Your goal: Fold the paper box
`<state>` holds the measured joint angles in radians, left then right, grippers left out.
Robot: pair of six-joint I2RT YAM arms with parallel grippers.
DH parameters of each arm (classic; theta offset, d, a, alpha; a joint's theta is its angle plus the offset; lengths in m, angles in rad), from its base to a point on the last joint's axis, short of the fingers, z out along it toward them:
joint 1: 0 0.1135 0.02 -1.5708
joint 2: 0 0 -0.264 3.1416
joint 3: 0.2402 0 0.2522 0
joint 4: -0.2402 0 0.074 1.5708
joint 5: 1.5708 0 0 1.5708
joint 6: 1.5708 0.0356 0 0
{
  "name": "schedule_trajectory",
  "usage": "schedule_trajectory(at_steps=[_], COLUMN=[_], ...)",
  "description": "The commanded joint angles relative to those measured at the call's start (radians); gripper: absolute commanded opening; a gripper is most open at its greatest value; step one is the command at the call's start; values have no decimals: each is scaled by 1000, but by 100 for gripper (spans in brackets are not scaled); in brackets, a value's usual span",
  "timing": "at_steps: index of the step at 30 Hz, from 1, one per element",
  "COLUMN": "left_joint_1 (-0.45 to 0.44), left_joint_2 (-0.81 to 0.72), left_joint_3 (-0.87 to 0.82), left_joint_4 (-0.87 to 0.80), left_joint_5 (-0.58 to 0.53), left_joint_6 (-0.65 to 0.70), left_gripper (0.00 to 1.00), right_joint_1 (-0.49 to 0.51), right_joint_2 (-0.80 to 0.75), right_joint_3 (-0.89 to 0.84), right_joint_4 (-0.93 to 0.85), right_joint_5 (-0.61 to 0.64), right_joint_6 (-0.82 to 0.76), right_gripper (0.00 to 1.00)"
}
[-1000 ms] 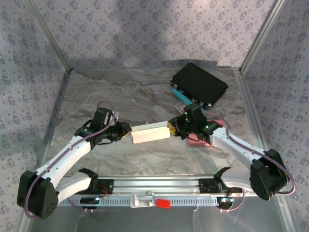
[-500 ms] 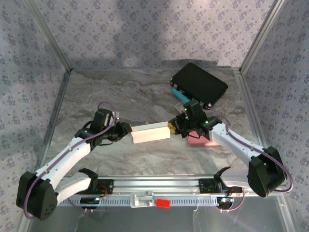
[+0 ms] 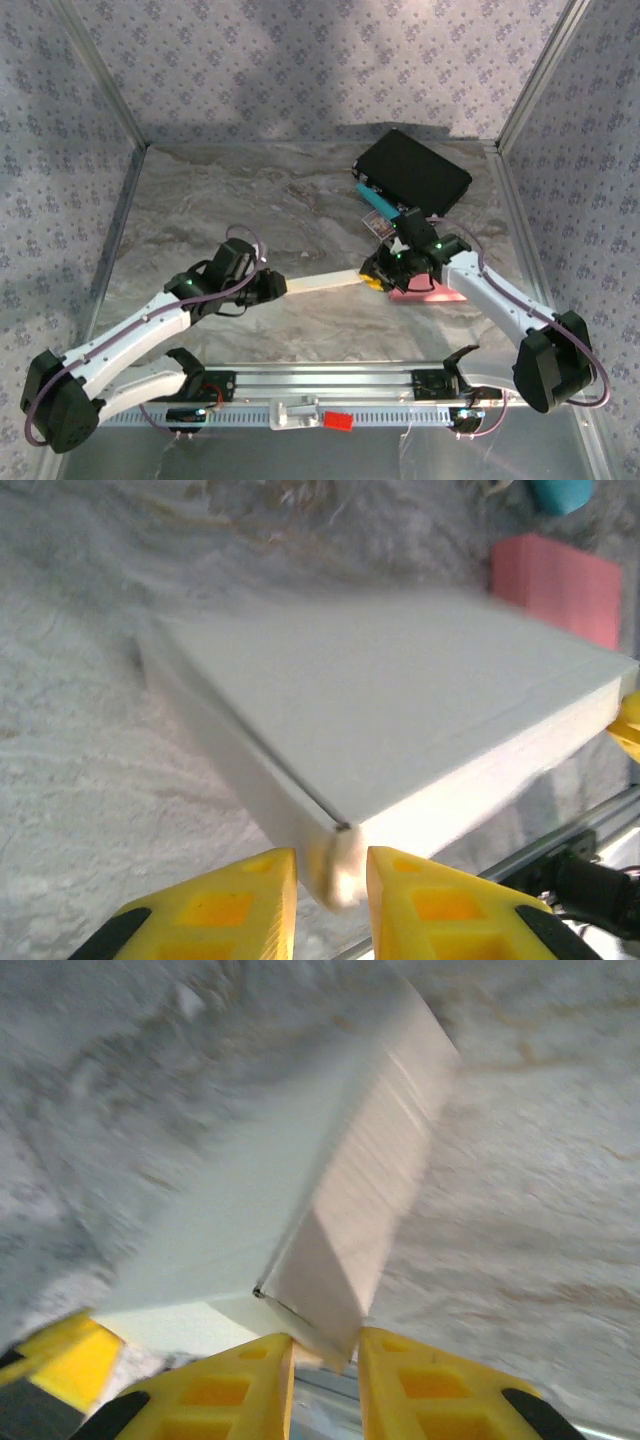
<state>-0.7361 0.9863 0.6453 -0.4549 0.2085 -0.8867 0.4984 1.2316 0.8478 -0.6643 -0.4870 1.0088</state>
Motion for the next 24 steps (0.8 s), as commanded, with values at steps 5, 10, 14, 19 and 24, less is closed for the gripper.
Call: schedule_trajectory(at_steps=[5,10,14,19,24], left_joint_1=[-21,12,129,314,389], left_joint_2=[65,87,81,41,2], left_joint_3=[-60,49,154,242,236], left_joint_4=[-73,-101,-126,-124,-139], left_joint_5=[-67,-119,-141,-242,-588], left_joint_6=[-41,-18,31,86,133], left_gripper=[27,31,42,100,100], right_joint_1=[9,1,-45,-75,-122], right_joint_2=[61,26,-119,-341,-515], right_joint_3=[-47,104,186,176,-112], right_joint_4=[-141,-221,-217,-187,211], right_joint_5=[6,135,381,877,1263], right_joint_6=[-109,-212,-266,-372,-656], right_gripper=[24,38,99,99,99])
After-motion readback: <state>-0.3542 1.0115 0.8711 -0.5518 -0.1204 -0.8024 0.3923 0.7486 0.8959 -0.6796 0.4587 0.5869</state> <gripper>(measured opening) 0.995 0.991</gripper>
